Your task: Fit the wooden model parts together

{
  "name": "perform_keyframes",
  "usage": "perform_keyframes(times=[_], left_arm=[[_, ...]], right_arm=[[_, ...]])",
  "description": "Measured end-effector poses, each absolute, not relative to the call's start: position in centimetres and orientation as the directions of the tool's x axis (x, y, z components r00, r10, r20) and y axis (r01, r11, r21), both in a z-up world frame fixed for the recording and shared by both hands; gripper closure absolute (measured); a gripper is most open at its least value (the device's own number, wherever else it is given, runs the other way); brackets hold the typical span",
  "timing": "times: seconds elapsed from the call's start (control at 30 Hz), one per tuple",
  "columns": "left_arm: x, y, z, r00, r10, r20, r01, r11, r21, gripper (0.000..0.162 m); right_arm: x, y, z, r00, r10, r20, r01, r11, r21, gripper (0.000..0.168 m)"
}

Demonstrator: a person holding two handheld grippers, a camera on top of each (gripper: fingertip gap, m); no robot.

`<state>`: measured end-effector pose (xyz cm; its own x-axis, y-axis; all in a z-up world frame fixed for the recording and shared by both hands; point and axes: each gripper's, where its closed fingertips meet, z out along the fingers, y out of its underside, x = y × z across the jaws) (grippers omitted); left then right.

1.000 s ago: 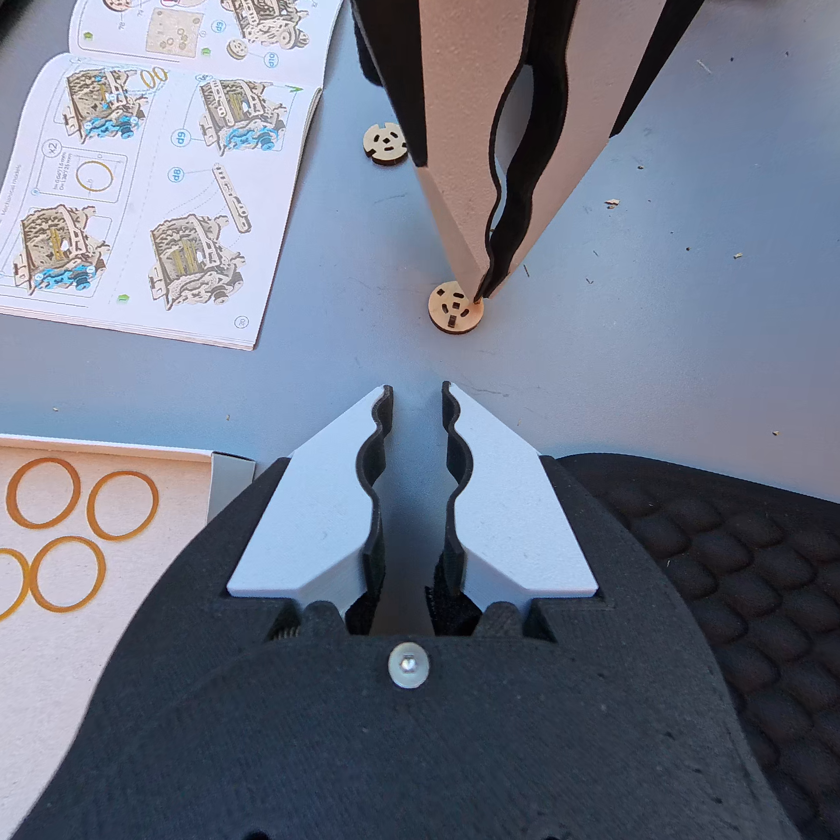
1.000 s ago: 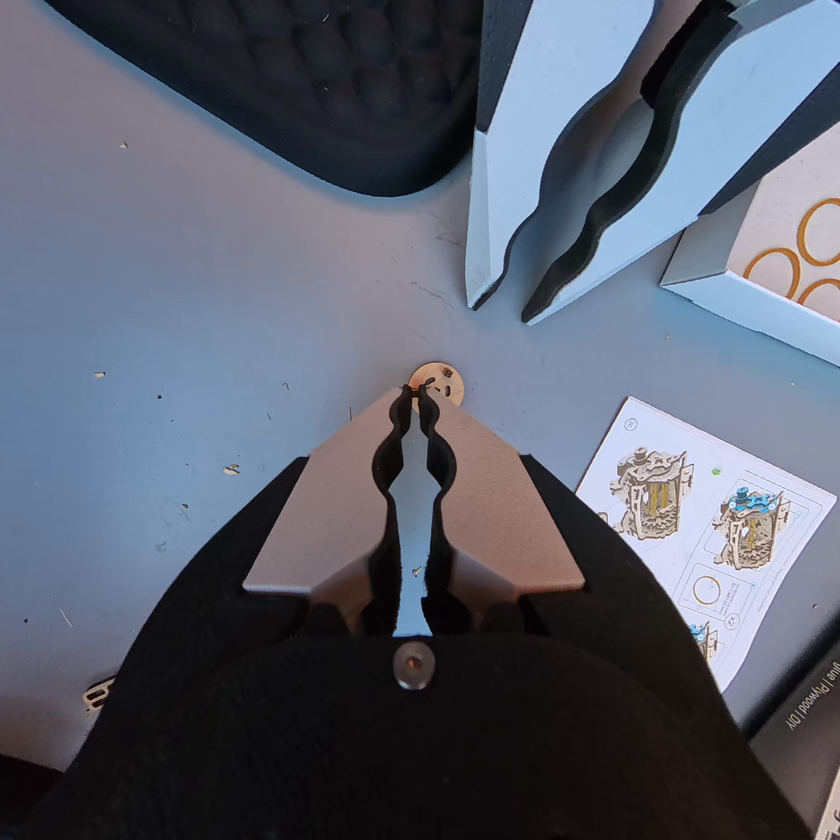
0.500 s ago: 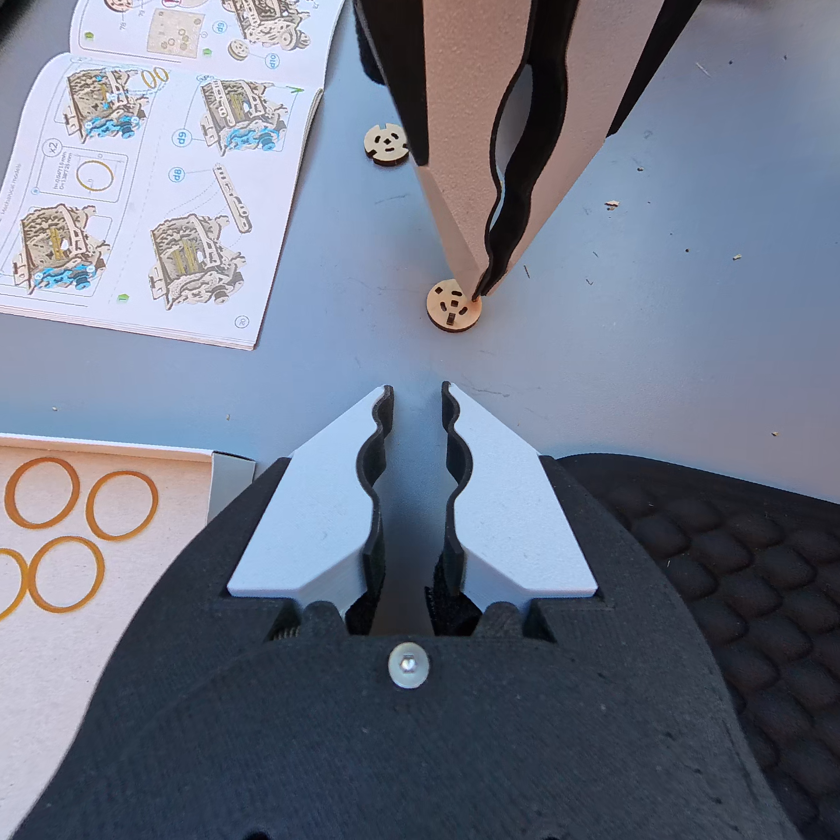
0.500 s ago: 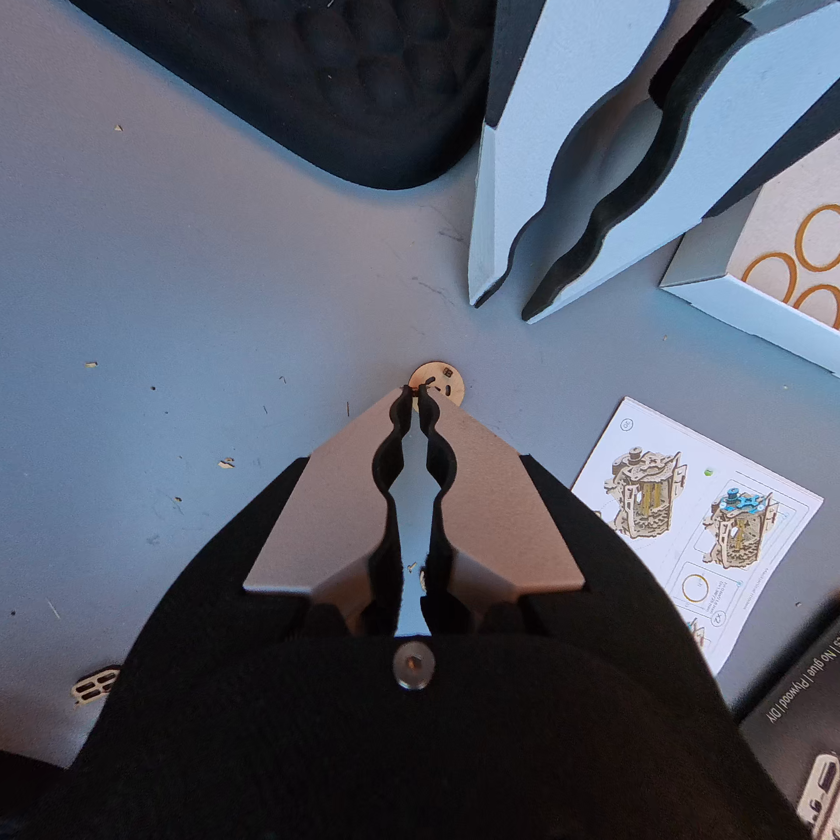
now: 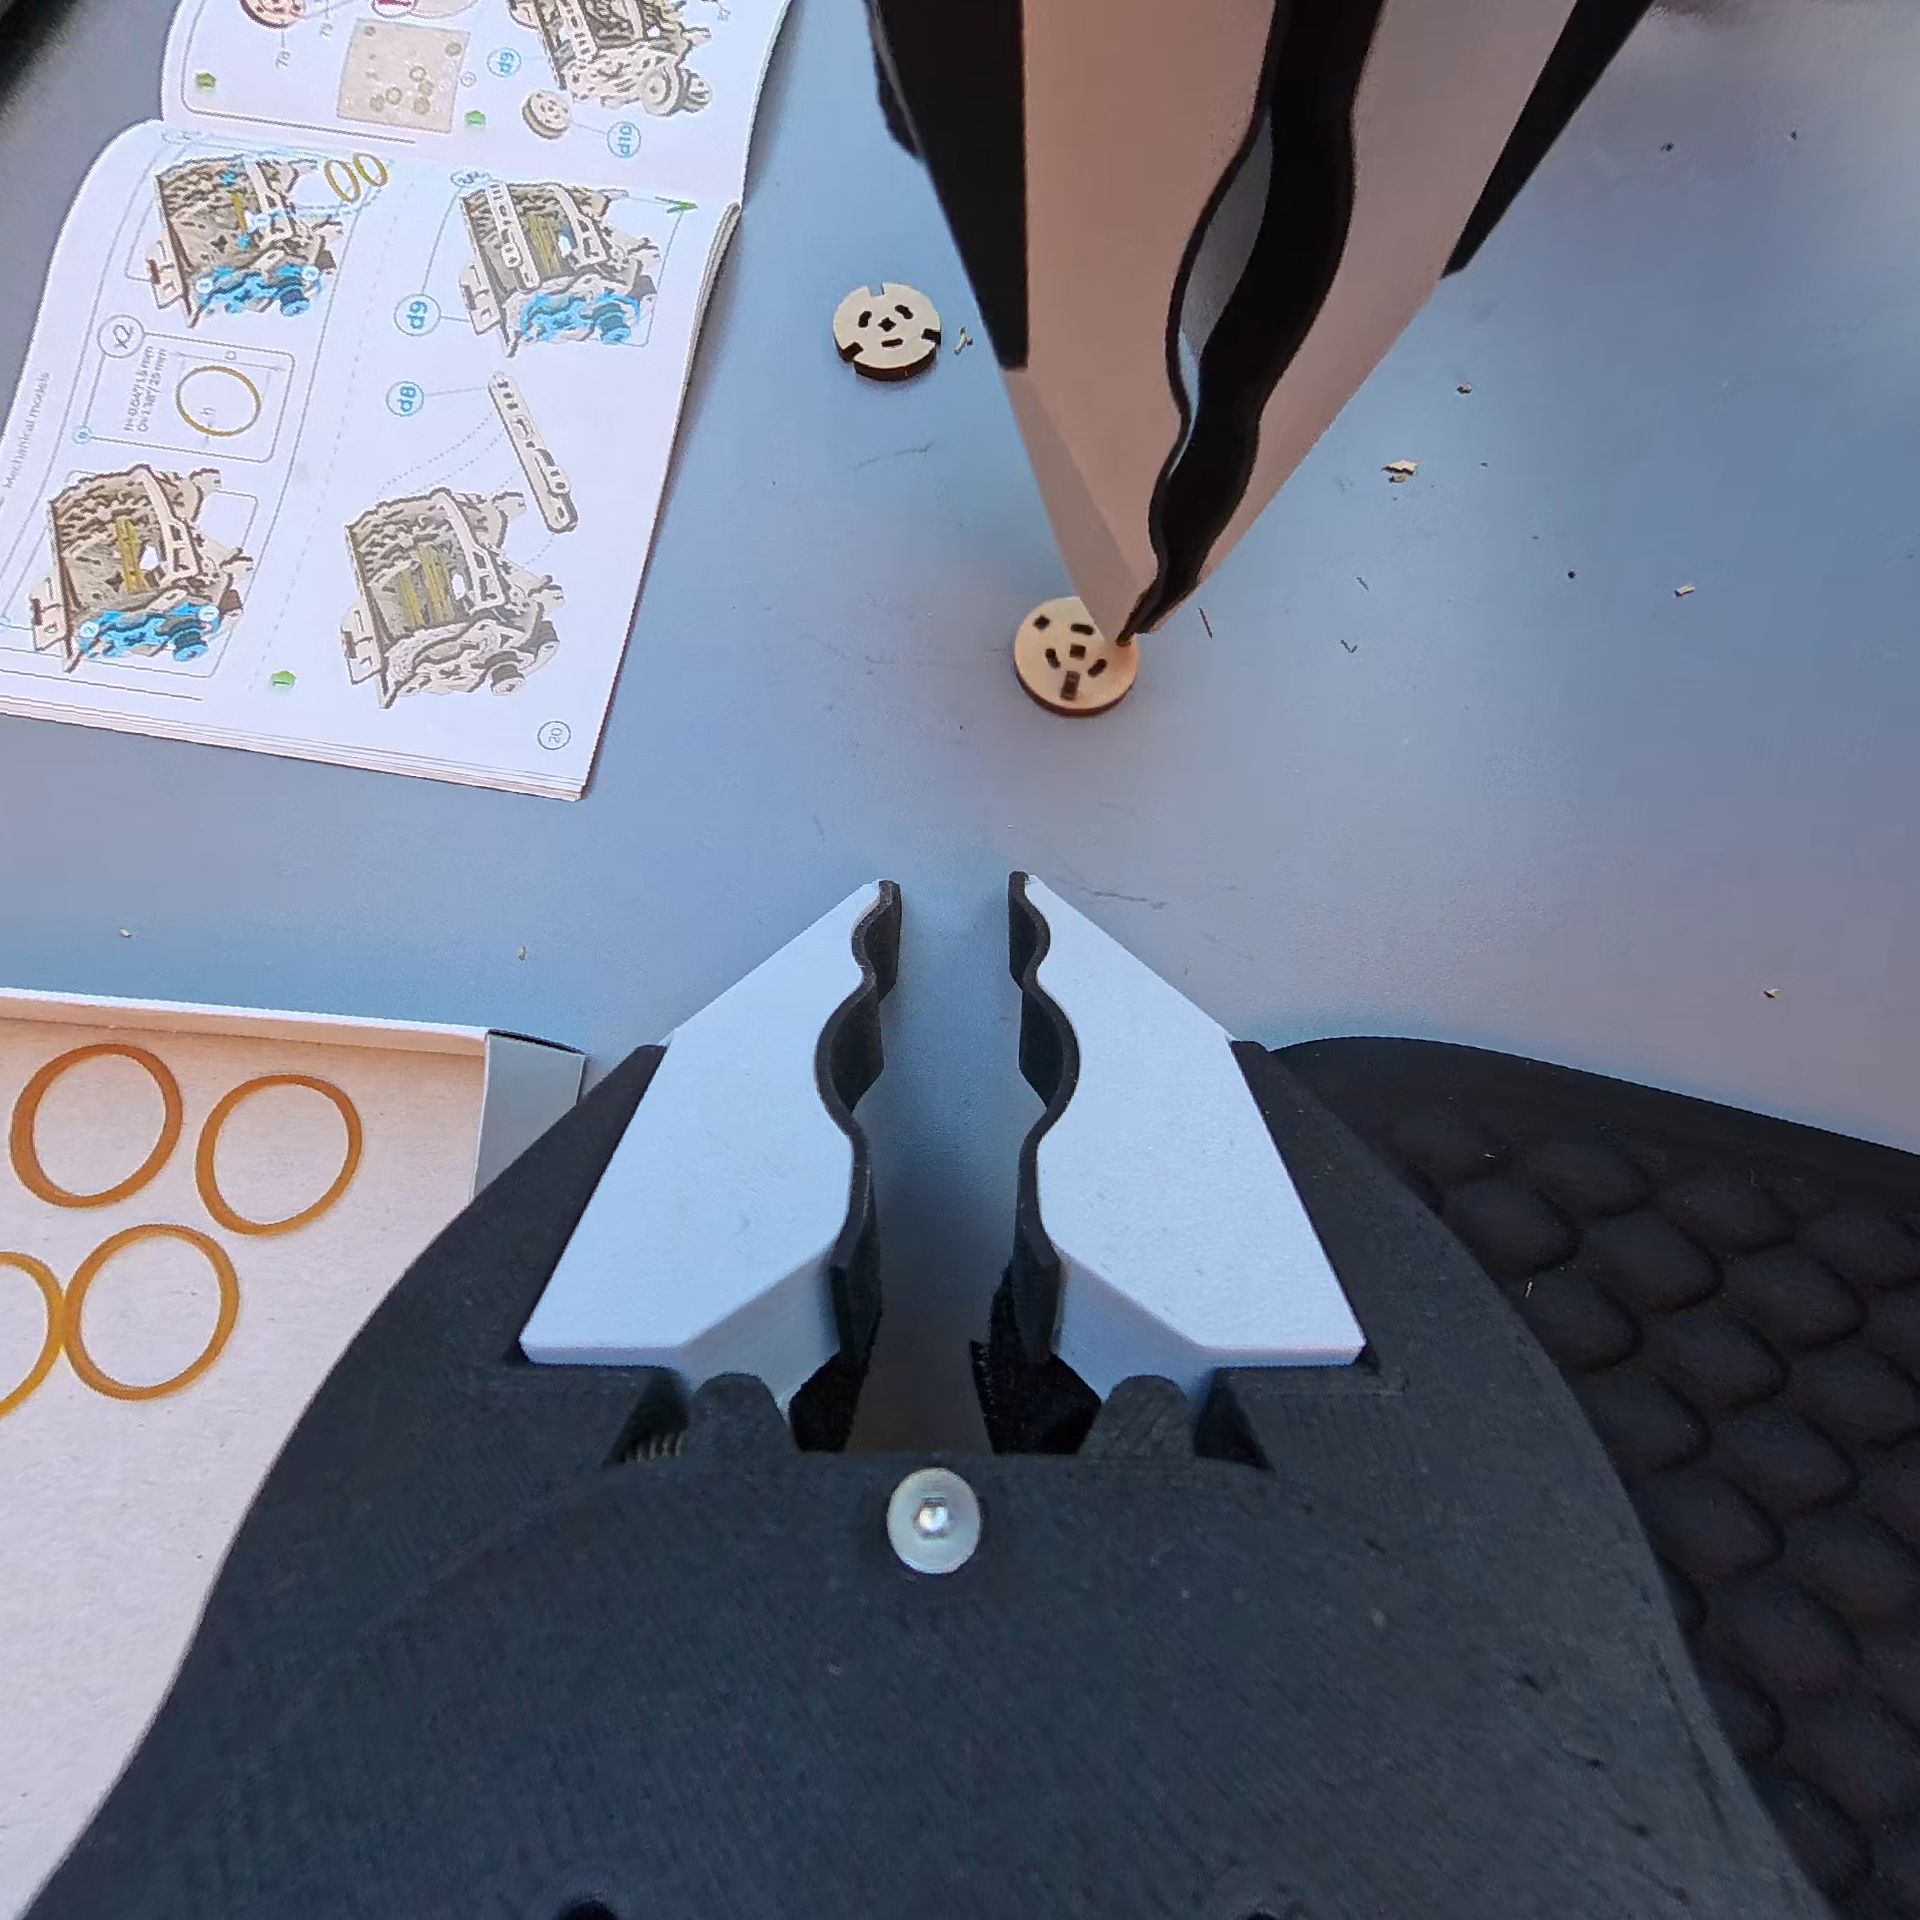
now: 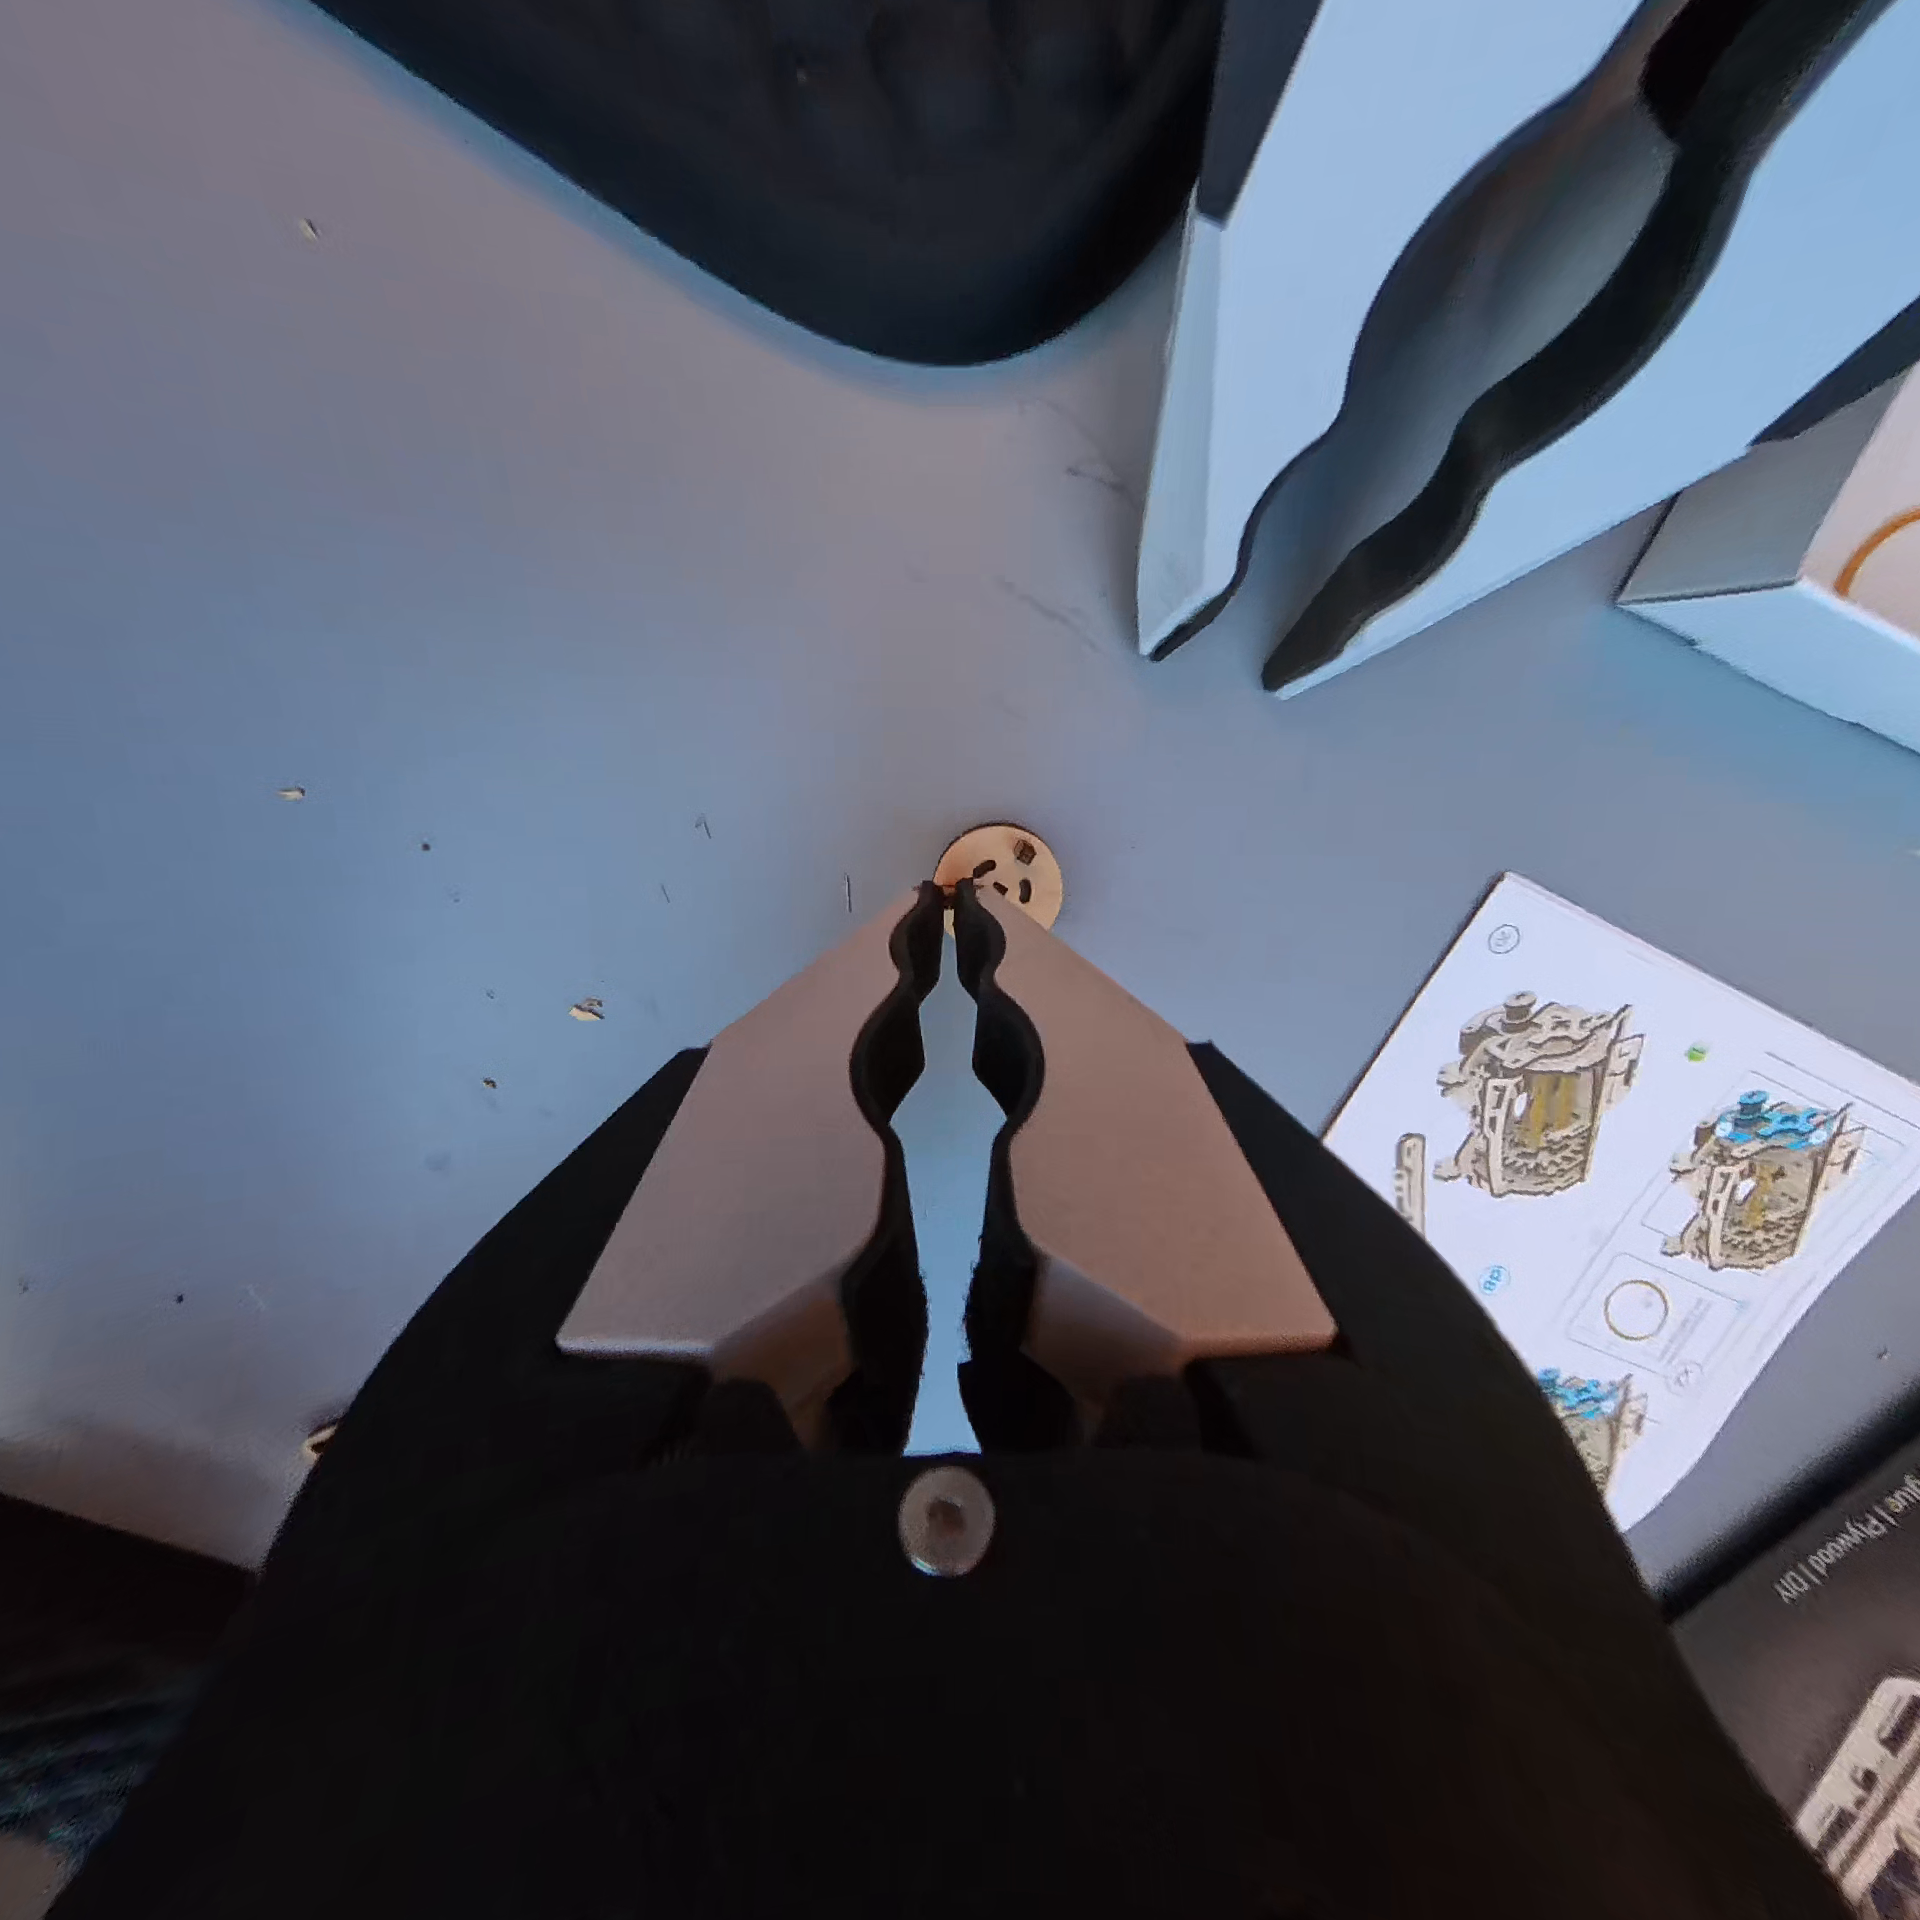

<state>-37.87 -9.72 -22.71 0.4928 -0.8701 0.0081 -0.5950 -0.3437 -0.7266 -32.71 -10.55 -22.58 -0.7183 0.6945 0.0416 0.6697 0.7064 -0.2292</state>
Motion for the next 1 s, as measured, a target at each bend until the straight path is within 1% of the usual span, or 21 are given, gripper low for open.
perform_keyframes(times=[0.07,0.13,0.2,0.23,0.27,0.3,0.33,0.37,0.4,0.47,0.5,0.53,0.57,0.6,0.63,0.67,0.7,0.73,0.8,0.9,1.0], left_arm=[[-37.9,-9.7,-22.7,0.492,-0.871,0.007,-0.596,-0.343,-0.726,0.142],[-37.9,-9.7,-22.7,0.492,-0.870,0.006,-0.596,-0.342,-0.726,0.142],[-37.9,-9.7,-22.7,0.492,-0.871,0.008,-0.596,-0.343,-0.726,0.142],[-37.9,-9.7,-22.7,0.492,-0.871,0.007,-0.597,-0.343,-0.726,0.142],[-37.9,-9.7,-22.7,0.492,-0.871,0.006,-0.597,-0.342,-0.725,0.142],[-37.9,-9.7,-22.7,0.491,-0.871,0.004,-0.598,-0.341,-0.725,0.142],[-37.9,-9.7,-22.7,0.491,-0.871,0.005,-0.598,-0.341,-0.725,0.142],[-37.9,-9.7,-22.7,0.492,-0.871,0.007,-0.597,-0.343,-0.725,0.142],[-37.9,-9.7,-22.7,0.492,-0.871,0.007,-0.597,-0.343,-0.725,0.142],[-37.9,-9.7,-22.7,0.492,-0.871,0.004,-0.598,-0.341,-0.725,0.142],[-37.9,-9.7,-22.7,0.492,-0.871,0.004,-0.598,-0.341,-0.725,0.142],[-37.9,-9.7,-22.7,0.492,-0.870,0.005,-0.597,-0.342,-0.726,0.143],[-37.9,-9.7,-22.7,0.492,-0.870,0.006,-0.596,-0.343,-0.726,0.142],[-37.9,-9.7,-22.7,0.492,-0.870,0.006,-0.597,-0.342,-0.726,0.143],[-37.9,-9.7,-22.7,0.492,-0.870,0.006,-0.597,-0.342,-0.726,0.143],[-37.9,-9.7,-22.7,0.492,-0.871,0.005,-0.597,-0.342,-0.726,0.143],[-37.9,-9.7,-22.7,0.492,-0.870,0.005,-0.597,-0.342,-0.726,0.143],[-37.9,-9.7,-22.7,0.492,-0.870,0.006,-0.597,-0.343,-0.726,0.142],[-37.9,-9.7,-22.7,0.492,-0.871,0.002,-0.599,-0.340,-0.725,0.142],[-37.9,-9.7,-22.7,0.493,-0.870,0.008,-0.596,-0.344,-0.726,0.142],[-37.9,-9.7,-22.7,0.492,-0.871,0.002,-0.598,-0.340,-0.726,0.142]], right_arm=[[-32.5,-10.3,-22.2,-0.726,0.686,0.050,0.666,0.718,-0.202,0.167],[-32.4,-10.7,-22.7,-0.724,0.690,0.015,0.673,0.711,-0.206,0.168],[-32.4,-10.3,-22.4,-0.728,0.685,0.032,0.668,0.719,-0.193,0.167],[-32.4,-10.1,-21.9,-0.727,0.685,0.050,0.666,0.721,-0.192,0.167],[-32.5,-10.5,-21.7,-0.721,0.692,0.035,0.670,0.710,-0.219,0.167],[-32.4,-10.5,-22.2,-0.717,0.697,0.012,0.679,0.702,-0.214,0.167],[-32.0,-10.3,-23.0,-0.720,0.694,0.000,0.683,0.709,-0.177,0.167],[-32.2,-10.3,-22.6,-0.720,0.694,0.012,0.679,0.709,-0.190,0.168],[-32.1,-9.8,-22.4,-0.724,0.688,0.042,0.675,0.720,-0.162,0.167],[-32.3,-10.4,-22.3,-0.723,0.691,0.031,0.673,0.713,-0.194,0.168],[-31.9,-10.0,-23.0,-0.721,0.693,0.021,0.682,0.715,-0.153,0.164],[-32.3,-10.3,-22.7,-0.720,0.694,0.021,0.679,0.710,-0.185,0.168],[-32.1,-9.7,-22.5,-0.723,0.690,0.045,0.677,0.719,-0.155,0.167],[-32.1,-9.8,-22.1,-0.725,0.687,0.054,0.672,0.722,-0.165,0.167],[-32.4,-10.3,-21.8,-0.722,0.690,0.045,0.669,0.714,-0.208,0.168],[-32.3,-10.2,-22.2,-0.714,0.699,0.027,0.679,0.702,-0.215,0.168],[-31.8,-9.5,-22.9,-0.707,0.707,0.015,0.694,0.698,-0.175,0.166],[-32.2,-9.9,-22.5,-0.701,0.713,0.010,0.693,0.684,-0.228,0.166],[-32.0,-9.5,-22.5,-0.706,0.707,0.042,0.684,0.697,-0.215,0.167],[-31.8,-9.5,-22.8,-0.691,0.723,0.008,0.702,0.673,-0.233,0.167],[-31.8,-9.3,-22.8,-0.692,0.721,0.045,0.694,0.681,-0.234,0.166]])
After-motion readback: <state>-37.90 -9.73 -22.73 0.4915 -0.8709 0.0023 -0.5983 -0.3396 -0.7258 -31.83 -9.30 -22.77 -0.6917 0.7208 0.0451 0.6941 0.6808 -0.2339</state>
